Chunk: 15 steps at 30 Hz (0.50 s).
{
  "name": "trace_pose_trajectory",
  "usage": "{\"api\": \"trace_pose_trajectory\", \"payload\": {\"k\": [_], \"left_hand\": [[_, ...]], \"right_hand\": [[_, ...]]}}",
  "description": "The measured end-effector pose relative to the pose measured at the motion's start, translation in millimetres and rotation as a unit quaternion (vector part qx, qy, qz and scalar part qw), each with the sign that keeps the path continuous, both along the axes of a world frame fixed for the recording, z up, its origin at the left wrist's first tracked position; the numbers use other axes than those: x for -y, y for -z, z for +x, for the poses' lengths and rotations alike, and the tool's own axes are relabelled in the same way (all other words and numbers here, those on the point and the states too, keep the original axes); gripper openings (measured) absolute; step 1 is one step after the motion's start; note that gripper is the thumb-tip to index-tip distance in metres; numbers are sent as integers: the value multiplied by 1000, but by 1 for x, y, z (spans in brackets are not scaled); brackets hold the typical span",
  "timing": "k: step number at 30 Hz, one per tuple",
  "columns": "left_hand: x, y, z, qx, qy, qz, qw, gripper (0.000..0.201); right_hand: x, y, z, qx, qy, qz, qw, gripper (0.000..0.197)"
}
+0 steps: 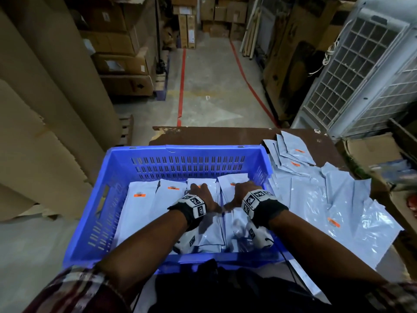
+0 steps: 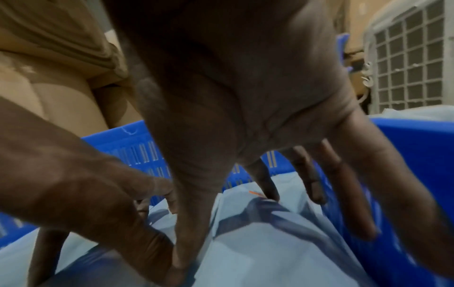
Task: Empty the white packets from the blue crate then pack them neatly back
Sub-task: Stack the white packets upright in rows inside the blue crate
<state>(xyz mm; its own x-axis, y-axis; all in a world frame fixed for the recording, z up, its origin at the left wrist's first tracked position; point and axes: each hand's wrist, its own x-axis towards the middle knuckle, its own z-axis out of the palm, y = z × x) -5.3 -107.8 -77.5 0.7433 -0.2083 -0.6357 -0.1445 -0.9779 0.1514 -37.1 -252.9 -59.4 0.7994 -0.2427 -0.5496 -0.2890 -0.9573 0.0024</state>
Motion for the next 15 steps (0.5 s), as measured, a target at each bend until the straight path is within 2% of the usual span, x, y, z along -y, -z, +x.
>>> {"api": "trace_pose_trajectory", "payload": {"k": [3,5,7,11,13,15], "left_hand": [[-2,-7,5,21,61,24,998,133],[-5,-7,8,-2,111,28,993,144],[-10,-2,10,-32,142,23,989,154],[-21,14,5,-71,149,4,986,155],[-23,19,1,-52,181,33,982,155],[-22,23,-1,-38,196,55,978,156]], "right_hand": [[0,-9,9,54,13,10,998,60],[0,-5,16,58,29,48,997,49],[4,3,17,19,42,69,997,60],[12,18,11,-61,69,120,988,123],[13,21,9,-76,53,118,989,133],[13,25,7,-65,37,128,989,134]]}}
